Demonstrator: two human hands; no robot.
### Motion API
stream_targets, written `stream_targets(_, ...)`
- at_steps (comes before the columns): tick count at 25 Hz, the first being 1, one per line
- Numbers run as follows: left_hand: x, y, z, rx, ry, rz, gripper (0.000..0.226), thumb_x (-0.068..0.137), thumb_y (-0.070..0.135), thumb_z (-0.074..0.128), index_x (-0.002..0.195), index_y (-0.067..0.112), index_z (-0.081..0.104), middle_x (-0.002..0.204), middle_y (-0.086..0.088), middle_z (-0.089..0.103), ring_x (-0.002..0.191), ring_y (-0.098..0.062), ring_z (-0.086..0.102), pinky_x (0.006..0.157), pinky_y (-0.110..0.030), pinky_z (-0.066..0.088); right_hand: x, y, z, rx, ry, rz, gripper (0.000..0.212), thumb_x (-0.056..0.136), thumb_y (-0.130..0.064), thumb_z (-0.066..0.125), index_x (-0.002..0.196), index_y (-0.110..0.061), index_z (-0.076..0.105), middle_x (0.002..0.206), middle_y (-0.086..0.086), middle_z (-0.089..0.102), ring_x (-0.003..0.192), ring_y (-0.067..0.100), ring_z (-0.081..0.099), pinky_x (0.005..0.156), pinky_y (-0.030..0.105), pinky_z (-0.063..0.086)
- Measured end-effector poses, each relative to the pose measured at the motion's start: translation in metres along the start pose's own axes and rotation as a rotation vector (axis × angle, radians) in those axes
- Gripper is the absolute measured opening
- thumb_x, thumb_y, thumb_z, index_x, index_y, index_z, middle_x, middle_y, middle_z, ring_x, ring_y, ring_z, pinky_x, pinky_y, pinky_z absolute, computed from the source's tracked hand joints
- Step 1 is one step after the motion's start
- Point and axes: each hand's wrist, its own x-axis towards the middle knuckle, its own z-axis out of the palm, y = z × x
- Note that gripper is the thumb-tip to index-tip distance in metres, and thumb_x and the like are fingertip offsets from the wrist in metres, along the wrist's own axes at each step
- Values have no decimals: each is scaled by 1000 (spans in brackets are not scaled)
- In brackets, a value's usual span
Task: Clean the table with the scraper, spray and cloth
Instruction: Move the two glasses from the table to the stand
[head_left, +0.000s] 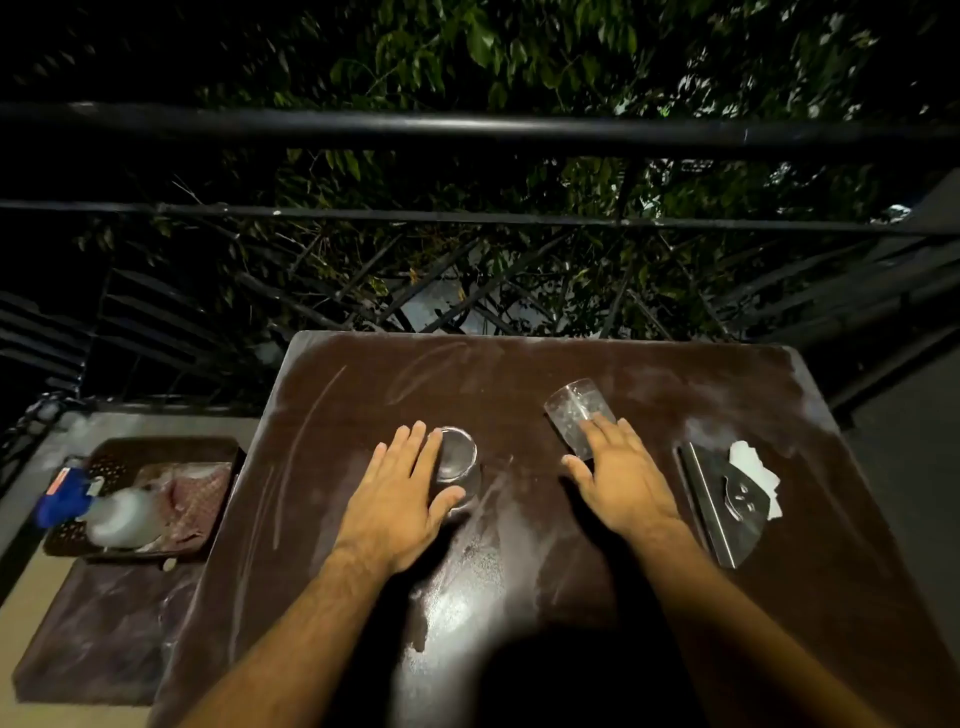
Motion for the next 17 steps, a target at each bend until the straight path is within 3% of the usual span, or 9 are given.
stream_targets(7, 13, -3, 9, 6, 35, 44, 99, 82, 79, -7, 162, 21, 5, 170, -4, 3, 156, -22, -5, 125, -36, 0, 12, 2, 16, -62, -15, 37, 70, 98, -37, 55, 156, -31, 16, 165, 3, 7, 152, 29, 4, 121, 44, 21)
stream_targets(12, 18, 0, 16, -58, 52, 33, 93, 89, 78, 12, 162, 21, 5, 170, -3, 2, 156, -20, -4, 124, -32, 4, 32, 4, 20, 149, 26, 259, 100, 87, -33, 74, 157, -29, 2, 164, 13, 6, 150, 34, 11, 116, 51, 29)
stream_targets(17, 20, 5, 20, -106, 53, -6, 97, 91, 75, 26, 161, 15, -1, 170, -3, -2, 156, -19, -5, 121, -27, 2, 51, 16, 30, 257, 53, 383, 109, 80, -37, 80, 156, -25, 3, 154, 19, 26, 137, 40, 36, 108, 53, 38)
